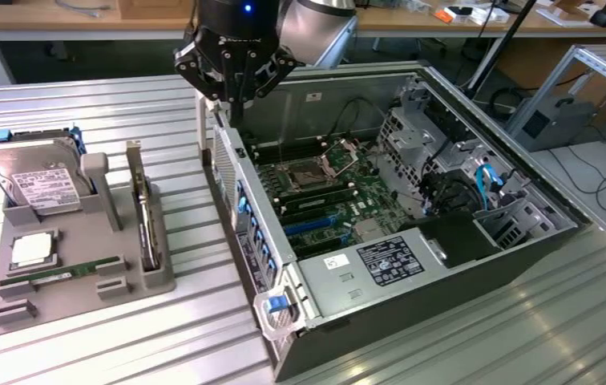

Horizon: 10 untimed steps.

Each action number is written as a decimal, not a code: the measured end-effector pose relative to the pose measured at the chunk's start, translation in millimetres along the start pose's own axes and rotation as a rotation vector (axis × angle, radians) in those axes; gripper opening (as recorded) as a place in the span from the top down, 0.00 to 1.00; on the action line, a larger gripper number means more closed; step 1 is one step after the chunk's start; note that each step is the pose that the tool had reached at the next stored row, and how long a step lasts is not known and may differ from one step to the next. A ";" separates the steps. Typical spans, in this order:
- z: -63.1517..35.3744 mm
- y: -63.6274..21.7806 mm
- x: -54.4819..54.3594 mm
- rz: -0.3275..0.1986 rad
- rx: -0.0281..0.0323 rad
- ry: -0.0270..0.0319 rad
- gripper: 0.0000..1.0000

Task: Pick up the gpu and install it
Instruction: 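Reach for the gpu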

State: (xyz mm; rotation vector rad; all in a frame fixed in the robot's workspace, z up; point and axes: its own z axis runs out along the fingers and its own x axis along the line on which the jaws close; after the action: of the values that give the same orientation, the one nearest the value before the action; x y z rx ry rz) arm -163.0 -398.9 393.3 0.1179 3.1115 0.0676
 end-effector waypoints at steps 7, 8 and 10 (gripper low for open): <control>-0.2 -0.6 7.1 0.000 0.0000 0.0000 0.89; -0.3 -0.7 8.6 0.000 0.0000 0.0000 0.89; -0.3 -0.8 11.2 0.000 0.0000 -0.0001 0.89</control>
State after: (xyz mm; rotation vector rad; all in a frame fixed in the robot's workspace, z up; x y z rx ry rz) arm -174.2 -398.9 393.3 0.1180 3.1114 0.0677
